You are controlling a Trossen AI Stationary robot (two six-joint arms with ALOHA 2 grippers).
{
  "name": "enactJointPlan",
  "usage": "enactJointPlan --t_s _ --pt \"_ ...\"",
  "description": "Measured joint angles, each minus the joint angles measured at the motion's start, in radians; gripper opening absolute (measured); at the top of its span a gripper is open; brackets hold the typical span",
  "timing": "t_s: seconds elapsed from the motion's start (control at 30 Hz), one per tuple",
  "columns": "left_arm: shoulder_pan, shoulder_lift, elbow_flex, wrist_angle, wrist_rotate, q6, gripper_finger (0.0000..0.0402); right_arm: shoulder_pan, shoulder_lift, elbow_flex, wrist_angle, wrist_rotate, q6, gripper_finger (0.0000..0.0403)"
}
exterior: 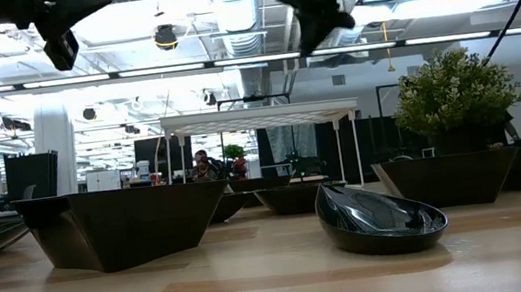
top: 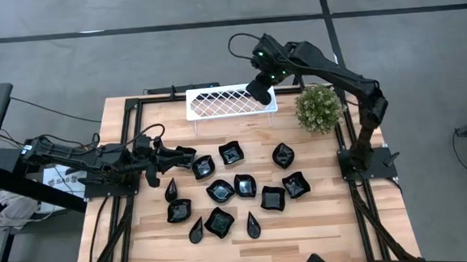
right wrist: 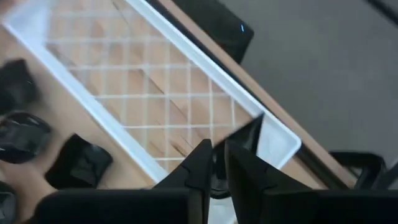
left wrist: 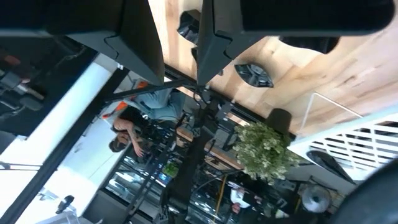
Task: Pick & Place Mini shaped plates
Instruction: Stack the black drop shaped plate on top of the black drop shaped plate on the shelf
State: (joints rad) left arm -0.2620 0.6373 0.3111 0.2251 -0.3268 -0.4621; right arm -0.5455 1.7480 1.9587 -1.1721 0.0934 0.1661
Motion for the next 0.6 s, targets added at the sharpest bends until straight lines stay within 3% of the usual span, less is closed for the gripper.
enactJointPlan --t_s 0.33,0.6 --pt "-0.006 0.000 0.000 0.000 0.063 -0.019 0.0097 0.222 -0.054 0.000 0.017 0.122 0.018 0.0032" --pt "-0.053 0.000 0.000 -0.001 0.065 -0.019 0.0097 0.422 -0.035 0.000 0.047 0.125 0.019 0.0022"
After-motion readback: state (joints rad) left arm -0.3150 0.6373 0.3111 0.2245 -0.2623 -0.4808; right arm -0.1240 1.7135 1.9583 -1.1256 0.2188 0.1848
